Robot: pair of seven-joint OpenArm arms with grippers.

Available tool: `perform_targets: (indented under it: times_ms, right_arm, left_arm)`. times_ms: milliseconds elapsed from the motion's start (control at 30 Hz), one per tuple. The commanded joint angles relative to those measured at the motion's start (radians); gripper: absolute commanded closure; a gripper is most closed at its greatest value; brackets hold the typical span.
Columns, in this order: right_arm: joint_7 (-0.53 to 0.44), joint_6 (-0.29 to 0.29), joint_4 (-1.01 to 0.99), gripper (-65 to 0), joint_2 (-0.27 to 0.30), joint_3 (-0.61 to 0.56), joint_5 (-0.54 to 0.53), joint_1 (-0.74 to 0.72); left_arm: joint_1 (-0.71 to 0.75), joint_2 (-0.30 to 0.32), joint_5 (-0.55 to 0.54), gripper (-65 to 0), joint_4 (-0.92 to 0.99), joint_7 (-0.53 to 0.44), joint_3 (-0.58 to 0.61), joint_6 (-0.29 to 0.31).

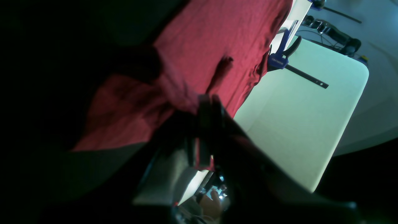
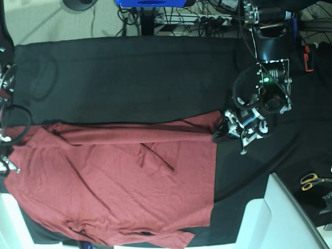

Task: Fold the T-shirt properly
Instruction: 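Fold the grasped side edge over toward the shirt's center with the left gripper, then release the folded edge and lift the left gripper away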

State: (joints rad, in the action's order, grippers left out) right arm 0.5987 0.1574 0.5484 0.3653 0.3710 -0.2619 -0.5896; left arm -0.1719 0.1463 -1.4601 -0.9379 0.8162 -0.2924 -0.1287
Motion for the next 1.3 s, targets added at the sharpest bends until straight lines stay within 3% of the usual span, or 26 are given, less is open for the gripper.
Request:
perform_targets:
  times_ms: [0,233,500,633,700,800,867,933,1100,1200,1267]
  right_arm:
    - [-0.02,0.001,0.012,-0.8,0.014,0.0,0.002,-0.034]
    - [-0.085,0.001,0.012,-2.4,-0.002,0.007,0.002,-0.034]
    - [-0.144,0.001,0.012,-20.1,-0.002,0.007,0.002,-0.034]
    - [-0.159,0.001,0.012,-37.8,-0.002,0.009,0.002,-0.033]
    - [-0.159,0.001,0.012,-44.7,-0.002,0.01,-0.001,-0.033]
    - [-0.159,-0.002,0.012,-46.8,-0.001,0.046,-0.003,-0.033]
    - [-0.158,-0.005,0.012,-47.3,-0.001,0.087,-0.003,-0.033]
    - [-0.153,-0.011,0.014,-47.3,0.001,0.113,-0.003,-0.03]
    - [-0.125,-0.175,0.091,-45.6,0.002,0.122,-0.003,0.026]
    - [-0.033,-0.273,0.327,-35.4,-0.024,0.122,-0.004,0.135]
    - [0.036,-0.302,0.517,-28.4,-0.065,0.122,-0.004,0.221]
  left_arm:
    - [-0.025,0.006,-0.023,0.0,-0.01,0.004,-0.003,0.011]
    - [-0.074,-0.027,-0.023,0.0,-0.005,0.001,-0.008,0.013]
    - [-0.096,-0.038,-0.023,0.0,-0.003,-0.002,-0.014,0.013]
    - [-0.097,-0.037,-0.023,0.0,-0.005,-0.002,-0.014,0.011]
    - [-0.093,-0.034,-0.023,-16.5,-0.01,-0.002,-0.014,0.011]
    - [-0.094,-0.03,-0.023,-41.3,-0.014,-0.002,-0.029,0.014]
    - [-0.094,-0.034,-0.023,-54.5,-0.019,-0.002,-0.078,0.016]
    - [-0.094,-0.034,-0.023,-63.2,-0.043,-0.002,-0.11,0.016]
    - [-0.084,-0.012,-0.023,-65.0,-0.165,-0.002,-0.124,0.016]
    - [-0.039,0.028,-0.023,-65.0,-0.269,0.001,-0.118,0.016]
    - [0.016,0.052,-0.023,-65.0,-0.336,0.005,-0.117,0.016]
